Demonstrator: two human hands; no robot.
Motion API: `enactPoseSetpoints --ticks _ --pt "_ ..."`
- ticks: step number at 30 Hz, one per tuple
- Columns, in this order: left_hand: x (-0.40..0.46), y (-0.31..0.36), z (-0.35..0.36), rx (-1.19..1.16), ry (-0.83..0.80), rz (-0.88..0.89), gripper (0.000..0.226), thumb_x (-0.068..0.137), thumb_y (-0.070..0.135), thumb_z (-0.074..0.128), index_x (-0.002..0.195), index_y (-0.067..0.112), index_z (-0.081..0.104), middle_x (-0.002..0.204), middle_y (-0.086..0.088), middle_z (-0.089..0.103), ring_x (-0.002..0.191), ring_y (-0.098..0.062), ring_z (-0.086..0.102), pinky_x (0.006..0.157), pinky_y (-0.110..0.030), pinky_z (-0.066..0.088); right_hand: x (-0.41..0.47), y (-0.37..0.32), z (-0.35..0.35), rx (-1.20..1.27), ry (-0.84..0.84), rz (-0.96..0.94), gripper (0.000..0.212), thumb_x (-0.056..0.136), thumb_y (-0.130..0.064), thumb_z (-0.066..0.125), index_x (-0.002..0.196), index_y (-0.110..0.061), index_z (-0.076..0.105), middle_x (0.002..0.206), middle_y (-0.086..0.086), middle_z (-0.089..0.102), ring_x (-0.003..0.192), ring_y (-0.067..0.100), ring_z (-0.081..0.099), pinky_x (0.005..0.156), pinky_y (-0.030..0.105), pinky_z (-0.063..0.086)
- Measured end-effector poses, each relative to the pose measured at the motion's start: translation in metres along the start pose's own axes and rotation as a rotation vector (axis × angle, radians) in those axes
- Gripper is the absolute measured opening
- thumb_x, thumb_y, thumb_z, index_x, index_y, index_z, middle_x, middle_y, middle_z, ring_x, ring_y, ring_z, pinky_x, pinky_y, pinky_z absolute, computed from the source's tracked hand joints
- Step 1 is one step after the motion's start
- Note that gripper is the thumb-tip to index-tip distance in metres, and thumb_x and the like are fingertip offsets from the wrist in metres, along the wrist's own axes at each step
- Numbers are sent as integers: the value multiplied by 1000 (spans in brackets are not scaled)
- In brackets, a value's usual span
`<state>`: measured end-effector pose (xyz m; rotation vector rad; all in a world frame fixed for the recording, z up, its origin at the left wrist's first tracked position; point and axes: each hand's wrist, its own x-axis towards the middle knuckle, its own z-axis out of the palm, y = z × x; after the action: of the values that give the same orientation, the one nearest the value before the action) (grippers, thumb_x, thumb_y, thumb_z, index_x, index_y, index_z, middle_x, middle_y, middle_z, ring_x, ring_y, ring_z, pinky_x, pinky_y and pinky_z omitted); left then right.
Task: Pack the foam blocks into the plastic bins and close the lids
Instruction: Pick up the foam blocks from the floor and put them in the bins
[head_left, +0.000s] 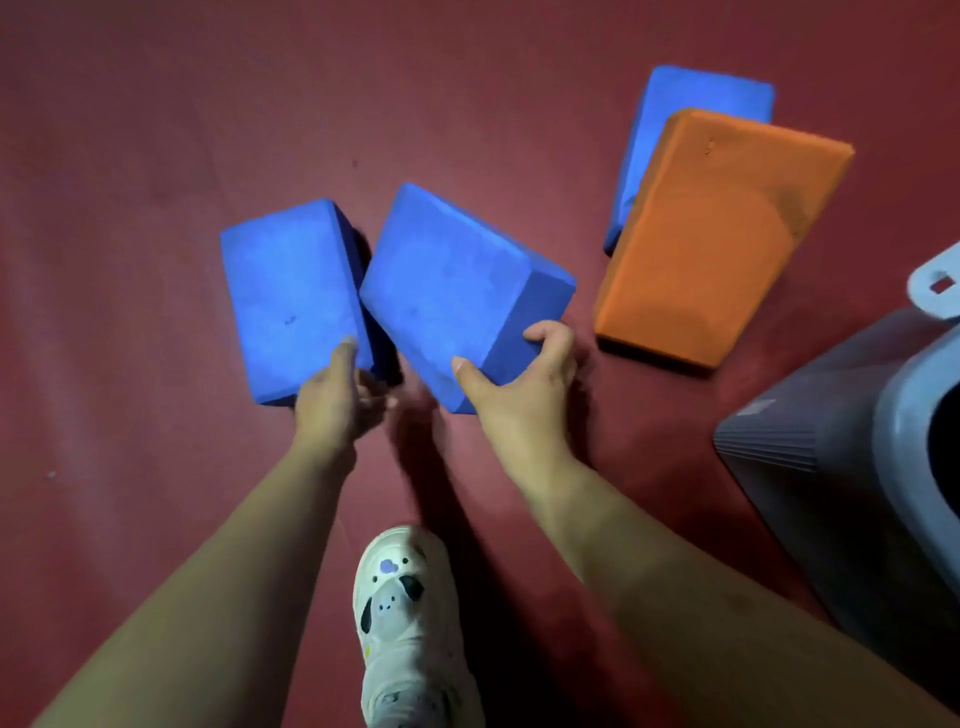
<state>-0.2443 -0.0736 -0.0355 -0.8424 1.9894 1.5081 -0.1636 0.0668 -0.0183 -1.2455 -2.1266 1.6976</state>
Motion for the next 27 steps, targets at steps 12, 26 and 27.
enactPoseSetpoints --ticks 12,26,27 --pt "61 -13 -43 -133 326 -118 60 84 38 66 133 9 46 128 -7 55 104 -22 57 77 -29 44 -17 13 -4 -361 2 -407 66 62 -17 83 103 -27 32 120 18 42 108 36 50 96 39 42" --pt "24 -27 -11 -212 244 141 94 73 35 78 150 31 25 129 6 55 106 -9 59 104 -29 44 -6 36 -23 -456 -14 -496 66 62 -14 82 103 -21 31 120 24 40 109 41 47 92 52 45" --pt "18 -21 -9 -170 258 140 91 75 36 77 150 34 26 133 2 50 104 -10 56 104 -26 41 -7 35 -26 -464 -24 -501 65 62 -13 82 103 -21 31 120 23 40 109 41 47 94 51 44"
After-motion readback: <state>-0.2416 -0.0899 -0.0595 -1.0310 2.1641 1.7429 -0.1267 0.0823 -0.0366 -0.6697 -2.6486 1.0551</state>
